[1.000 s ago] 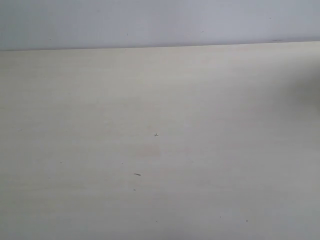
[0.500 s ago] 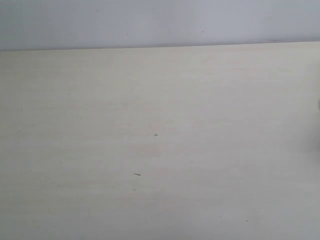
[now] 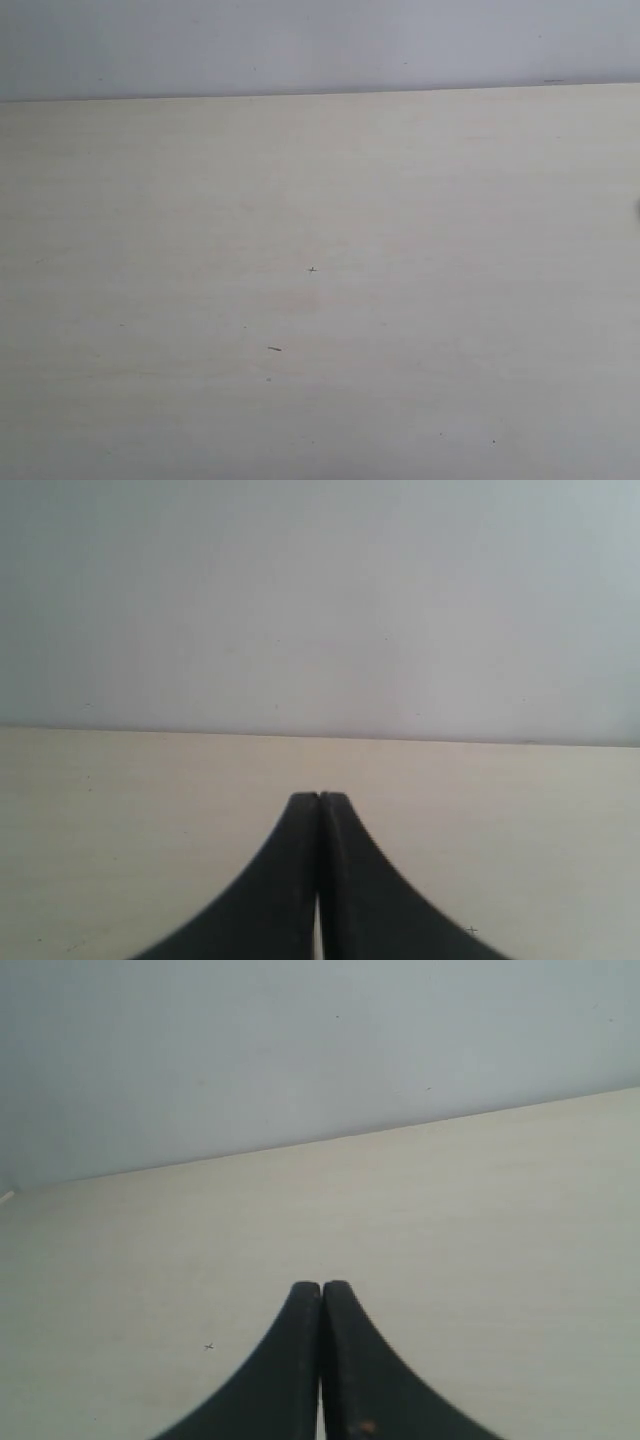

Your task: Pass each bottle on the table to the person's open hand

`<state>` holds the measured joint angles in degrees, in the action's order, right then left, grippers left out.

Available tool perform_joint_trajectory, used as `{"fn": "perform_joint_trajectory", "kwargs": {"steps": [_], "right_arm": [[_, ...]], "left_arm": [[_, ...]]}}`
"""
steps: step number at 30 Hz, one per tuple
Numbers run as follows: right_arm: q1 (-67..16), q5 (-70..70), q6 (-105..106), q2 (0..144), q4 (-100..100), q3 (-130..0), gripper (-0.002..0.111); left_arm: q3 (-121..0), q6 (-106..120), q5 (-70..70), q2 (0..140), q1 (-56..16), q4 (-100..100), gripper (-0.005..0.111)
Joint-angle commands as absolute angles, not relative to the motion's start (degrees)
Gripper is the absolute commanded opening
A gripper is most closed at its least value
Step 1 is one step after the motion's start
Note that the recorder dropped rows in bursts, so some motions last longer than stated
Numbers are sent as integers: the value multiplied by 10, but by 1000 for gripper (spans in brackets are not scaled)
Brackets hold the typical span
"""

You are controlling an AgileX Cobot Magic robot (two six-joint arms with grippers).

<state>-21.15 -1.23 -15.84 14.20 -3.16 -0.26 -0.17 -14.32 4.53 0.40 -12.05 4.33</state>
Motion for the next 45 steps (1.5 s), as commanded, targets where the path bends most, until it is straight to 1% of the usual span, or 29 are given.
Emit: {"fn": "perform_joint_trajectory", "kwargs": {"steps": [1,16,19,24,28,36,45], "right_arm": [[-210,-11,-157,140,-29,0,0],[-205,-12,-149,131,-26,0,0],[-167,-12,-149,93,-26,0,0],[-60,-14,-146,9,-26,0,0],[6,-28,-111,0,-6,0,0],[38,-38,-72,0,23,0,0],[40,-38,-82,0,10,0,0]], "left_arm": [[0,-148,46,0,-119,47,0],[0,-148,46,0,-119,47,0],[0,-148,46,0,-119,47,0],[0,-148,46,0,-119,47,0],[0,-148,46,0,-119,47,0],[0,-148,46,0,-119,47,0],[0,-148,46,0,-119,47,0]]}}
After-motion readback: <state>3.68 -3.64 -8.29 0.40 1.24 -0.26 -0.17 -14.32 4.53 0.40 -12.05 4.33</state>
